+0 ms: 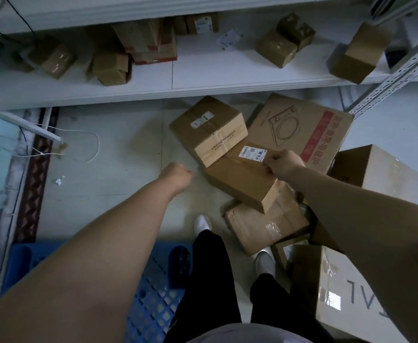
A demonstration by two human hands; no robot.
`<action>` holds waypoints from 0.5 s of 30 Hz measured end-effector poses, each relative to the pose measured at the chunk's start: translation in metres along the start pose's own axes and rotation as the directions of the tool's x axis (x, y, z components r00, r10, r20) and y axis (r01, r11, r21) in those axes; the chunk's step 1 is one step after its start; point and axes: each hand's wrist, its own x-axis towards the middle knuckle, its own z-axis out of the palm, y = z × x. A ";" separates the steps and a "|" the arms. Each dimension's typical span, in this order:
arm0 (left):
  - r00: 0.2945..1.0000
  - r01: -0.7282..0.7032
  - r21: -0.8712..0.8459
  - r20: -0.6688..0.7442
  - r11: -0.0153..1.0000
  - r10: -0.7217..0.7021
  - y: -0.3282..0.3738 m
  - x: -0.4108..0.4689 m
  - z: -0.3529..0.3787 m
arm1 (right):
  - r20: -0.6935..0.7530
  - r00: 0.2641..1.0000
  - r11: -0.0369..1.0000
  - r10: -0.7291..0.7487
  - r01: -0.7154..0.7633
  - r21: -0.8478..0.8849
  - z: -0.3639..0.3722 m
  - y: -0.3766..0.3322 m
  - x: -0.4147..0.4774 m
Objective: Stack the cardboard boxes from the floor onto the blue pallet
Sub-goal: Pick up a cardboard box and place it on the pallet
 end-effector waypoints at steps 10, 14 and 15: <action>0.995 -0.097 0.097 0.025 0.991 0.095 0.034 0.064 -0.085 | -0.033 0.999 0.989 0.019 -0.014 0.150 0.030 -0.070 0.005; 0.993 -0.118 0.131 0.033 0.984 0.114 0.041 0.058 -0.091 | -0.055 0.999 0.979 -0.003 0.014 0.202 0.027 -0.075 -0.004; 0.990 -0.138 0.133 0.036 0.981 0.135 0.044 0.057 -0.091 | -0.062 0.998 0.978 -0.005 0.018 0.210 0.027 -0.076 -0.005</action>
